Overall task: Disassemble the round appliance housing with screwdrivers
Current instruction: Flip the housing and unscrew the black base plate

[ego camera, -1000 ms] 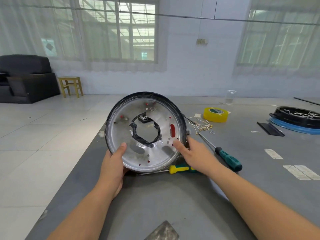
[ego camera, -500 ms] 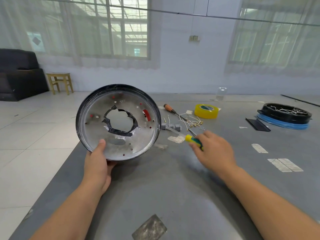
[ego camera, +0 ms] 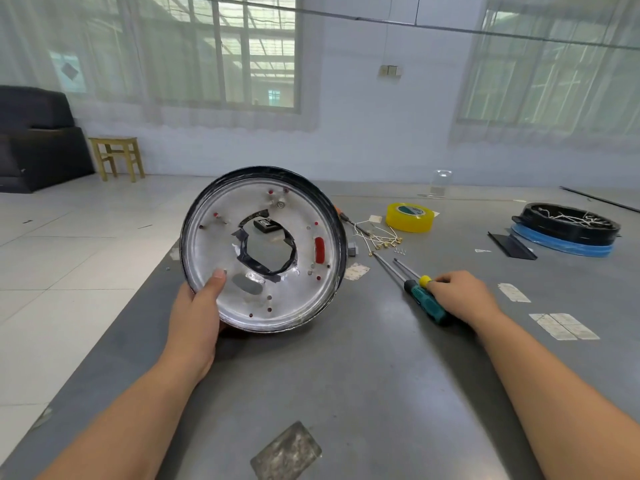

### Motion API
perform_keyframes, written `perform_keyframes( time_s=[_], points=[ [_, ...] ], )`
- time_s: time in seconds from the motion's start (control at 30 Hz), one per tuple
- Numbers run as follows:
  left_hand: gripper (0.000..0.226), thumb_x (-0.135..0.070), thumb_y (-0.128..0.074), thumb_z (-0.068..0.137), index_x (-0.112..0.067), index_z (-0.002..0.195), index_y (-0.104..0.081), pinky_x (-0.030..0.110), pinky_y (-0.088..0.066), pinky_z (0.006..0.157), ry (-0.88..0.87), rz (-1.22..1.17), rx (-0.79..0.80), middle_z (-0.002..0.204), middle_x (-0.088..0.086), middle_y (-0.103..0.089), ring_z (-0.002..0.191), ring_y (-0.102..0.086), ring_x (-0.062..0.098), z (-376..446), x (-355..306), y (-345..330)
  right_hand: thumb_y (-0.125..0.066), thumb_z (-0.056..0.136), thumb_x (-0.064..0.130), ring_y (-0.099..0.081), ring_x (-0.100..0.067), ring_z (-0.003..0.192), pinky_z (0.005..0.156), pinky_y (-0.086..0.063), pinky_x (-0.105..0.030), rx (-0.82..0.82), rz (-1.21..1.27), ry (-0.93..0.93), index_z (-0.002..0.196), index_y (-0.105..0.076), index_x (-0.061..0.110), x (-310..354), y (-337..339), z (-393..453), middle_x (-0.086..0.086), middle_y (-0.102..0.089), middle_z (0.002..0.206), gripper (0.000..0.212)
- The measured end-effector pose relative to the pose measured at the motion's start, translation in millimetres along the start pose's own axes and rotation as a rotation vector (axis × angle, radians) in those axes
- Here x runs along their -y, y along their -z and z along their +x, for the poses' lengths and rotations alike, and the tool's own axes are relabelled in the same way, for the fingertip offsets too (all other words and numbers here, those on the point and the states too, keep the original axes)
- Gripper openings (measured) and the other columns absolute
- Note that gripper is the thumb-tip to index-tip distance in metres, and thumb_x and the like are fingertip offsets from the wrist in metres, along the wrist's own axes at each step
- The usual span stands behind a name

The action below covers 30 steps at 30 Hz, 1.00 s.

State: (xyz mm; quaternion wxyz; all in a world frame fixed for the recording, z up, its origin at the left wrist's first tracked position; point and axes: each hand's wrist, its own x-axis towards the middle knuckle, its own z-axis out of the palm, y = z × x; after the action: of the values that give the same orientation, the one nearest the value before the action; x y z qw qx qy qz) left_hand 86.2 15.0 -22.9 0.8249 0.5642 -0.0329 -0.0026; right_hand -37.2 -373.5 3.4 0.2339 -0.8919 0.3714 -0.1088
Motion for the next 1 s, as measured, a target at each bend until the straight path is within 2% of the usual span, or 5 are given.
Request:
perform_keyframes(
  time_s=[0.2, 0.37, 0.5, 0.7, 1.0],
  points=[
    [0.022, -0.025, -0.07, 0.1, -0.021, 0.121, -0.071, 0.054, -0.052, 0.109, -0.025, 0.009, -0.004, 0.114, 0.004, -0.08, 0.11, -0.075, 0.027, -3, -1, 0, -0.04, 0.098, 0.059, -0.061, -0.029, 0.092, 0.081, -0.05, -0.039, -0.385, 0.094, 0.339, 0.096, -0.074, 0.02, 47, 1, -41, -0.007, -0.07, 0.093, 0.052],
    [0.032, -0.028, -0.071, 0.099, -0.019, 0.129, -0.069, 0.055, -0.052, 0.109, 0.001, 0.033, 0.066, 0.116, 0.004, -0.08, 0.111, -0.075, 0.028, -13, -4, -4, -0.057, 0.084, 0.076, -0.072, 0.001, 0.081, 0.066, -0.056, -0.018, 0.111, 0.556, 0.428, 0.106, -0.061, 0.045, 97, -48, -93, 0.017, -0.074, 0.094, 0.039],
    [0.066, -0.045, -0.076, 0.085, -0.016, 0.142, -0.058, 0.053, -0.052, 0.109, 0.086, -0.059, 0.191, 0.126, 0.007, -0.076, 0.117, -0.073, 0.028, -22, -13, -13, -0.062, 0.1, 0.03, -0.073, -0.012, 0.079, 0.064, -0.064, -0.035, 0.124, 0.75, 0.337, 0.105, -0.064, 0.037, 98, -66, -90, 0.005, -0.074, 0.099, 0.009],
    [0.07, -0.069, -0.05, 0.094, -0.018, 0.14, -0.064, 0.045, -0.051, 0.104, 0.127, -0.224, 0.324, 0.134, 0.008, -0.073, 0.125, -0.069, 0.024, -27, -26, -16, -0.057, 0.1, 0.015, -0.071, -0.016, 0.065, 0.051, -0.053, -0.028, 0.157, 0.859, 0.192, 0.096, -0.068, 0.029, 93, -69, -85, 0.004, -0.076, 0.079, 0.018],
    [0.024, -0.045, -0.058, 0.106, -0.024, 0.097, -0.051, 0.031, -0.041, 0.072, -0.052, -0.126, 0.066, 0.069, -0.006, -0.045, 0.064, -0.043, 0.012, -15, -41, -7, -0.053, 0.101, 0.011, -0.07, -0.029, 0.079, 0.071, -0.051, -0.045, 0.16, 1.187, 0.017, 0.108, -0.075, 0.016, 85, -63, -82, -0.012, -0.079, 0.095, 0.023]
  ],
)
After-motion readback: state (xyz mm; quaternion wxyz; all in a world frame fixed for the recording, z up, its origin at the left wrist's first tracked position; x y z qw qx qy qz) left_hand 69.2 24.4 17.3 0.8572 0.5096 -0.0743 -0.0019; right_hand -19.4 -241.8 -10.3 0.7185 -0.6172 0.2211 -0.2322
